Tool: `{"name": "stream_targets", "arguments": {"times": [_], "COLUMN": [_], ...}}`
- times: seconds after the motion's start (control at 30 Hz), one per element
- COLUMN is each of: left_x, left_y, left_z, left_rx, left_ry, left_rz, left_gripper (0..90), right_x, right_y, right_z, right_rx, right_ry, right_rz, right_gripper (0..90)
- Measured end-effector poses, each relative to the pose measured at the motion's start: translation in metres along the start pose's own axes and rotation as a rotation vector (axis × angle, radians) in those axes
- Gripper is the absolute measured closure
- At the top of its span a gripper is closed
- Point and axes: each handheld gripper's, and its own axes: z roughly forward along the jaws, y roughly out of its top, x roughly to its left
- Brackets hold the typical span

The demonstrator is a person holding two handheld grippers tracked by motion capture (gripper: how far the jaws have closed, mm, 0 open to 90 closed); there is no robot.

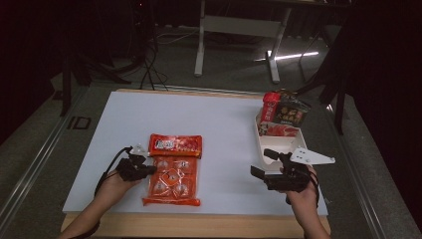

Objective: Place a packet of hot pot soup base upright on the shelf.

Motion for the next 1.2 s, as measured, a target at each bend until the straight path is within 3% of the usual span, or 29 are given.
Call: {"name": "stream_targets", "arguments": {"times": [0.13,0.7,0.87,1.2], "left_x": [-0.004,-0.035,-0.033,-0.042], "left_y": [0.007,0.05,0.046,0.021], "left_z": [0.004,0.04,0.034,0.001], "left_rx": [0.002,0.022,0.021,0.053], "left_ry": [-0.001,-0.078,-0.098,-0.125], "left_rz": [0.015,0.123,0.119,0.142], "left_gripper": [90.0,90.0,90.0,90.0], "right_x": [0.002,0.001,0.002,0.004], "right_y": [0.0,-0.002,-0.002,0.0], "right_z": [0.002,0.0,0.0,-0.003], "right_rx": [0.009,0.009,0.009,0.002], "right_ry": [0.004,0.004,0.006,-0.004], "right_rz": [-0.004,-0.007,-0.011,-0.02], "right_gripper": [14.6,14.6,14.6,14.6]}}
